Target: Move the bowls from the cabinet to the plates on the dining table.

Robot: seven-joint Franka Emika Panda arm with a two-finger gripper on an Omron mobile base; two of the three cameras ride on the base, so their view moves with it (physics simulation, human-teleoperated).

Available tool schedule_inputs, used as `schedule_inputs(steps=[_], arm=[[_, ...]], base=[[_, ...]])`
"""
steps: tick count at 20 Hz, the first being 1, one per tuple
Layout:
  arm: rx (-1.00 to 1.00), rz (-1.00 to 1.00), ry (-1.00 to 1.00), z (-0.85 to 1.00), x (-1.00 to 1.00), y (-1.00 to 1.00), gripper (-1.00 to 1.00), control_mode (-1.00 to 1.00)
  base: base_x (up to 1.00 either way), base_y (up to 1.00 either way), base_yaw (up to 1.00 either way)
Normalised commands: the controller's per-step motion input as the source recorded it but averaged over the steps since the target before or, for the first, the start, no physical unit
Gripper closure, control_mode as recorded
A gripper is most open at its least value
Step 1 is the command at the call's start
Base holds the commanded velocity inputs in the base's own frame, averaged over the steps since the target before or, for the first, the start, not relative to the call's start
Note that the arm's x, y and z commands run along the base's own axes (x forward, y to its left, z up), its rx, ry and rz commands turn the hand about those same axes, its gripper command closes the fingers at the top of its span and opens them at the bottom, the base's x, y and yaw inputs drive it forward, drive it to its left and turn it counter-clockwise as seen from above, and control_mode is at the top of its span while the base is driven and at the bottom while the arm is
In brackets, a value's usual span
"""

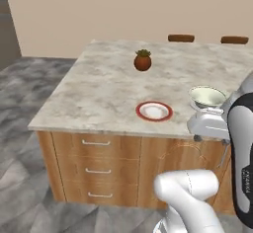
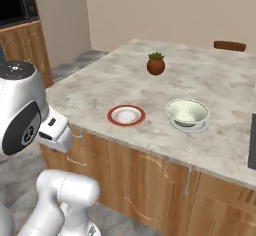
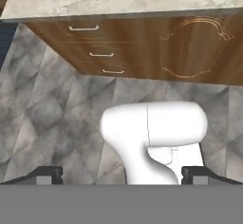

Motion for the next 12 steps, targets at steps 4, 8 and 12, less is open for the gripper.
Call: schedule_inputs(steps=[4,8,12], arm=[[0.00,0.00,0.00,0.00,0.00,0.00,-1.00,1.00],[0.00,0.00,0.00,0.00,0.00,0.00,-1.00,1.00],[0.00,0.00,0.00,0.00,0.00,0.00,-1.00,1.00]], base=[[0.00,0.42,0.91],[0.00,0.19,0.96],[0.00,0.10,0.94]])
